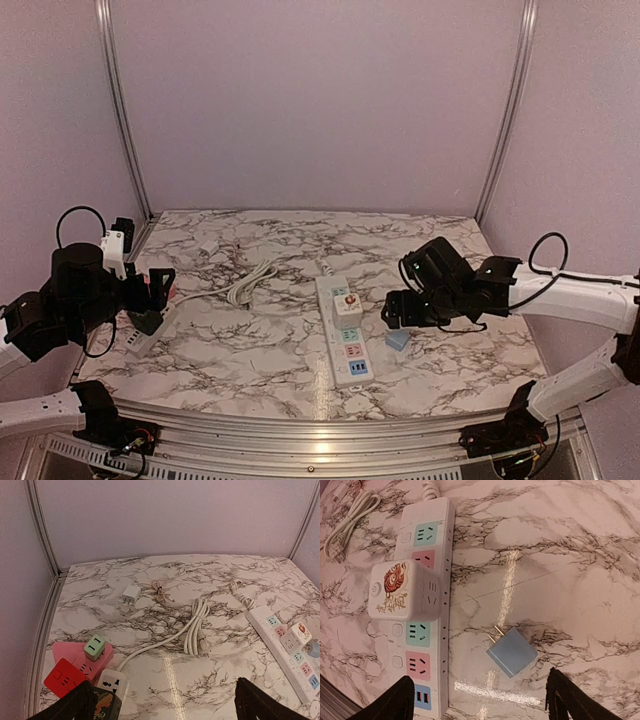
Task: Insert the plug
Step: Pick up the plug from the center of the board.
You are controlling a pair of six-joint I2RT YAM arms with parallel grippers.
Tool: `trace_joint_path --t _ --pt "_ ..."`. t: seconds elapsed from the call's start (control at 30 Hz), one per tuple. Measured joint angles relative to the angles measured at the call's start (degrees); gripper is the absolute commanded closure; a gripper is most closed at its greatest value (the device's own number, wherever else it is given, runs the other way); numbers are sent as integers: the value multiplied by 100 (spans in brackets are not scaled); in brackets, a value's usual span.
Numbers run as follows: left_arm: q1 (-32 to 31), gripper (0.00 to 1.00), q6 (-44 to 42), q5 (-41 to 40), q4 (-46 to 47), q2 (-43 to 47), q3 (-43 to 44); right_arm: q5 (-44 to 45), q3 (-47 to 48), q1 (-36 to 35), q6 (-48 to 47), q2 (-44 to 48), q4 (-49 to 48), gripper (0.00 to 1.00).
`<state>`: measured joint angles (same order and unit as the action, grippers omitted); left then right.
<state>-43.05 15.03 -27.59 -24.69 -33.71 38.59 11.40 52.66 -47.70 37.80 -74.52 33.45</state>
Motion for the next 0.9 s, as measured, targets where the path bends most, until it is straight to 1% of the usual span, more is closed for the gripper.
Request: trace_joint_path --t 0.1,0.2,0.53,0.9 --pt "0 1 0 -2 0 -7 -2 -17 -387 0 35 188 -114 16" --pt "0 1 0 -13 -2 -9 -13 -7 -560 2 22 175 -184 15" --pt "11 1 0 -68 -2 -11 -20 232 -625 2 33 -435 -286 16" --pt "11 1 0 -94 -2 -48 -20 271 -824 2 638 -798 -529 16"
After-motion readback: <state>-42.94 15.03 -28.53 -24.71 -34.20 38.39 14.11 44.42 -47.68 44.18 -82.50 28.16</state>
